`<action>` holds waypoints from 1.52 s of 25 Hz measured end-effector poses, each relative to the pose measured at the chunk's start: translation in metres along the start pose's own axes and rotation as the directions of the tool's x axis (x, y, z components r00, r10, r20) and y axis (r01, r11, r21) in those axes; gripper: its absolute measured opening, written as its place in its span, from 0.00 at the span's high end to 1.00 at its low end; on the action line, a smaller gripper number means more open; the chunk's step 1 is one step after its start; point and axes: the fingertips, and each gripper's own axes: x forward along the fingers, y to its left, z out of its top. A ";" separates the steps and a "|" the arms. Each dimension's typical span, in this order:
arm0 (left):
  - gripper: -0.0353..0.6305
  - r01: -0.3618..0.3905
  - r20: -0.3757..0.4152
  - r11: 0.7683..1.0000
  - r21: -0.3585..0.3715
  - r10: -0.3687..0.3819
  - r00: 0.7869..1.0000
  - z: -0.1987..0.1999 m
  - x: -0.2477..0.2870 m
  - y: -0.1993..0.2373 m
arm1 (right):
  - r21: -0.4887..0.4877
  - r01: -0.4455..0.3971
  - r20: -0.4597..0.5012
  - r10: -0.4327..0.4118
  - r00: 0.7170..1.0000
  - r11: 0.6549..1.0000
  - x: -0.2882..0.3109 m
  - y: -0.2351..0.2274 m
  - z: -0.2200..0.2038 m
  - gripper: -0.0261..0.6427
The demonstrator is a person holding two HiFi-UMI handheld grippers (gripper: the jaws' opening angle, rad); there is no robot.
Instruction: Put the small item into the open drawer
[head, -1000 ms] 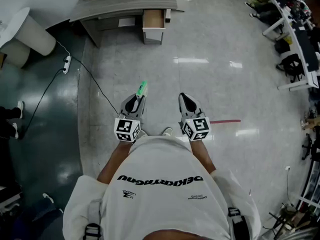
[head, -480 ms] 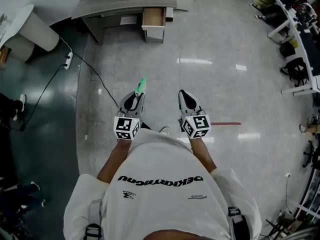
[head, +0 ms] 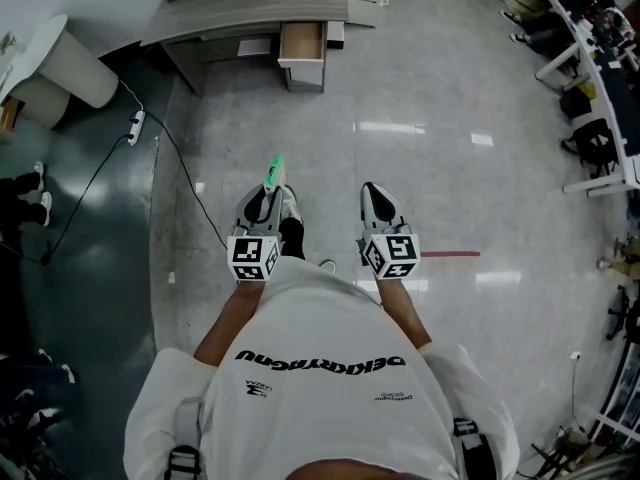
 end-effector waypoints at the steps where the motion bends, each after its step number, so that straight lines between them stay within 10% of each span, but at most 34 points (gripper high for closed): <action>1: 0.79 -0.005 0.003 1.000 -0.001 0.006 1.000 0.001 0.004 0.002 | -0.002 0.005 -0.001 -0.005 1.000 1.000 0.002 -0.003 0.001 0.92; 38: 0.79 0.091 -0.105 0.996 -0.009 -0.092 0.990 0.068 0.403 0.228 | 0.007 0.106 -0.117 -0.104 0.988 0.994 0.432 -0.131 0.085 0.92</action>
